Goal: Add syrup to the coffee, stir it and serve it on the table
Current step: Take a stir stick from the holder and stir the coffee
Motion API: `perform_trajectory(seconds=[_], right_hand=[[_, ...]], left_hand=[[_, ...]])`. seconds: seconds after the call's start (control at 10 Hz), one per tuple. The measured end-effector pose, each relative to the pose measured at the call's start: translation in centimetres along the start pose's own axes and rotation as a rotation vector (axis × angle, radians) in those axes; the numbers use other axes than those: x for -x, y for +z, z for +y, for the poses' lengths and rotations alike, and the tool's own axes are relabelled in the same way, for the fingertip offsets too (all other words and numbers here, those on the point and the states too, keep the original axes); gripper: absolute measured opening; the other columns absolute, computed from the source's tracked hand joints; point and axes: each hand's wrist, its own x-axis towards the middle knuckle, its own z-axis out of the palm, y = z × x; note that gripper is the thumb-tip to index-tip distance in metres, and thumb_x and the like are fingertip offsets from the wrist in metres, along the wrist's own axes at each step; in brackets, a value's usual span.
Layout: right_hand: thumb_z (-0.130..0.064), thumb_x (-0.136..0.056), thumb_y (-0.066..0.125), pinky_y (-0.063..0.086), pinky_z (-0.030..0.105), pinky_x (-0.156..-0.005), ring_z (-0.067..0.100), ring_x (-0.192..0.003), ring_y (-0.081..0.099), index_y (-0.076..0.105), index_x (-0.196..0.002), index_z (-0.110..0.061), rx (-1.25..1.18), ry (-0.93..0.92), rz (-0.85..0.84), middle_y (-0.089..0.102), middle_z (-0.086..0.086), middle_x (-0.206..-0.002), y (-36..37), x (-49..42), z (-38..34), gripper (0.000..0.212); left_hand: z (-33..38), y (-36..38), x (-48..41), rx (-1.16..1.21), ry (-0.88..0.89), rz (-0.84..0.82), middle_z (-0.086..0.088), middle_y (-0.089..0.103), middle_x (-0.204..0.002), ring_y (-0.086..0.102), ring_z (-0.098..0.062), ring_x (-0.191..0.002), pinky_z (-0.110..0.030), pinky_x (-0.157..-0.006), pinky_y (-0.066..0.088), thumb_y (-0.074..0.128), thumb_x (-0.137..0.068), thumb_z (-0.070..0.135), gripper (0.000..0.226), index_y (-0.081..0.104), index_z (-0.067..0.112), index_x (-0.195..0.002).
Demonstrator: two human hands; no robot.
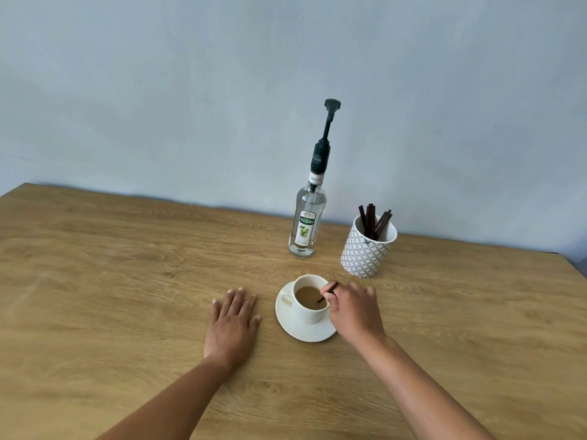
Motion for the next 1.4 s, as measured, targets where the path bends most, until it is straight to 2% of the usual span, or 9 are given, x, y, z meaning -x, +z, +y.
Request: perform_trajectory(seconds=[0.2, 0.3, 0.4, 0.5, 0.8, 1.0, 1.2, 1.4], right_hand=[[-0.026, -0.098, 0.051, 0.031, 0.035, -0.09, 0.013, -0.099, 0.06, 0.068, -0.106, -0.034, -0.154, 0.014, -0.037, 0.073, -0.011, -0.1, 0.7, -0.1, -1.3, 0.02], [-0.027, -0.099, 0.05, 0.032, 0.035, -0.09, 0.014, -0.099, 0.062, 0.068, -0.108, -0.034, -0.164, 0.035, -0.029, 0.073, -0.01, -0.101, 0.8, -0.5, -1.5, 0.021], [-0.026, -0.099, 0.049, 0.029, 0.035, -0.082, 0.015, -0.094, 0.062, 0.067, -0.108, -0.034, -0.056, 0.051, 0.003, 0.073, -0.008, -0.096, 0.6, -0.3, -1.1, 0.021], [-0.024, -0.097, 0.05, 0.022, 0.032, -0.076, 0.014, -0.091, 0.061, 0.066, -0.105, -0.034, -0.008, 0.062, 0.031, 0.072, -0.01, -0.091, 0.6, 0.2, -0.8, 0.02], [-0.026, -0.098, 0.051, 0.03, 0.036, -0.087, 0.013, -0.098, 0.06, 0.068, -0.107, -0.035, -0.114, 0.057, 0.001, 0.074, -0.012, -0.098, 1.3, -0.1, -2.6, 0.021], [-0.024, -0.097, 0.052, 0.02, 0.033, -0.077, 0.015, -0.095, 0.06, 0.066, -0.105, -0.035, 0.006, 0.083, 0.037, 0.072, -0.009, -0.093, 0.6, 0.5, -1.9, 0.02], [-0.027, -0.098, 0.049, 0.023, 0.033, -0.079, 0.015, -0.097, 0.06, 0.067, -0.103, -0.035, -0.111, 0.095, 0.014, 0.073, -0.008, -0.095, 1.4, 0.4, -3.0, 0.021], [-0.027, -0.098, 0.049, 0.022, 0.034, -0.076, 0.018, -0.095, 0.06, 0.066, -0.104, -0.034, 0.003, 0.126, 0.041, 0.071, -0.006, -0.092, 1.0, 0.2, -2.8, 0.02]], left_hand=[[0.1, 0.1, 0.0, -0.017, -0.009, 0.004, 0.004, 0.009, -0.168, -0.003, -0.015, -0.154, -0.044, -0.125, -0.004, 0.019, -0.1, 0.053, 0.06, 0.02, 0.033, -0.156], [0.0, 0.0, 0.0, -0.017, -0.01, 0.003, 0.005, 0.009, -0.167, -0.003, -0.014, -0.154, -0.044, -0.125, -0.003, 0.018, -0.1, 0.054, 0.06, 0.02, 0.033, -0.156], [0.0, 0.0, 0.1, -0.011, -0.01, 0.003, 0.005, 0.01, -0.167, -0.003, -0.014, -0.154, -0.044, -0.125, -0.002, 0.018, -0.1, 0.054, 0.06, 0.021, 0.033, -0.156], [0.0, -0.1, 0.1, 0.01, -0.006, 0.009, 0.005, 0.011, -0.167, -0.002, -0.014, -0.154, -0.044, -0.125, -0.002, 0.02, -0.1, 0.054, 0.059, 0.022, 0.033, -0.156], [0.0, -0.3, 0.2, 0.016, 0.005, 0.016, 0.003, 0.015, -0.167, 0.002, -0.016, -0.154, -0.043, -0.125, -0.003, 0.022, -0.1, 0.053, 0.058, 0.026, 0.034, -0.155], [0.0, -0.2, 0.1, 0.037, 0.009, 0.015, 0.003, 0.015, -0.167, 0.002, -0.017, -0.154, -0.044, -0.125, -0.003, 0.024, -0.1, 0.052, 0.058, 0.027, 0.033, -0.155], [-0.1, -0.2, 0.1, 0.044, 0.015, 0.009, 0.003, 0.014, -0.167, 0.0, -0.017, -0.154, -0.044, -0.125, -0.003, 0.023, -0.1, 0.052, 0.058, 0.026, 0.033, -0.155], [-0.1, -0.2, 0.2, 0.05, 0.024, 0.007, 0.002, 0.015, -0.167, 0.002, -0.017, -0.155, -0.045, -0.125, -0.001, 0.026, -0.1, 0.051, 0.057, 0.027, 0.033, -0.154]])
